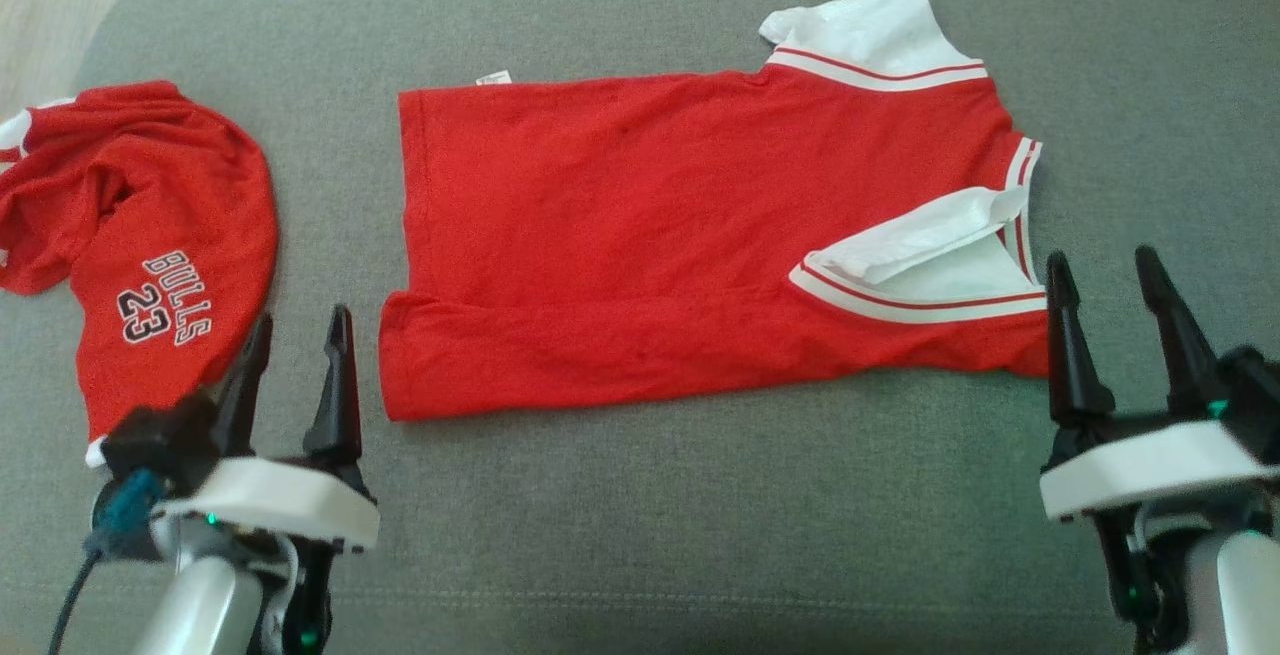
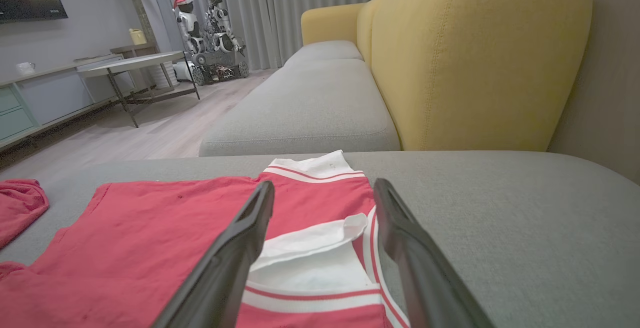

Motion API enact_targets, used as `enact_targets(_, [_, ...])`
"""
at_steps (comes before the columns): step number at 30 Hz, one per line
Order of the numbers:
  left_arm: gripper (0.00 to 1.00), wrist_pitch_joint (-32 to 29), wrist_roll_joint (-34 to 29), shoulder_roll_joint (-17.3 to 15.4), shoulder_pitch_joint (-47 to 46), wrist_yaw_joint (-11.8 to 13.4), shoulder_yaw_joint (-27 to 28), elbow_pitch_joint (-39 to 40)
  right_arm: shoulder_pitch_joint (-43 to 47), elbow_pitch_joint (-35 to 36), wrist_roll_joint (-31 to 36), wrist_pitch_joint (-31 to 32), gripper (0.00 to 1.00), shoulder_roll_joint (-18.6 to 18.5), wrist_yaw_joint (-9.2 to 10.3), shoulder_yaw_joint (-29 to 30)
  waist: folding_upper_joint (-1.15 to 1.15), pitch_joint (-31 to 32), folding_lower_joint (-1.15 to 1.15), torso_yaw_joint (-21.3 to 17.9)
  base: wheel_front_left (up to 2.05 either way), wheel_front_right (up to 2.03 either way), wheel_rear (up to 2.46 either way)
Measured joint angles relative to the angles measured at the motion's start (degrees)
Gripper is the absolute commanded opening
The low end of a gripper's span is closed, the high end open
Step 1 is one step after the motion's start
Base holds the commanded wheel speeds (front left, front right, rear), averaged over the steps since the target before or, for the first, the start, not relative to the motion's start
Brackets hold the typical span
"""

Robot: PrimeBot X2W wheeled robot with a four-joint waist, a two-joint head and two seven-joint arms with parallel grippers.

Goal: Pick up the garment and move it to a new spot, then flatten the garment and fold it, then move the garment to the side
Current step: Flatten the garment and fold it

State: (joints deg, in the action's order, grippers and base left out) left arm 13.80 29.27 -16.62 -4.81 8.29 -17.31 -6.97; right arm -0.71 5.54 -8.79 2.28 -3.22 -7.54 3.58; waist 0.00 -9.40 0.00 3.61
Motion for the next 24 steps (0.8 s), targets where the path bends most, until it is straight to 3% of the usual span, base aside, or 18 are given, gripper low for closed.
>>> enact_targets(24, [1.0,-2.23,0.14,-1.04,2.05,0.24,-1.2,0.9,2.44,1.21,-1.33,2.76,1.0,0.62,0.0,0.46,0.0,0.22,0.0,0.16,0.0,0.0,0.0])
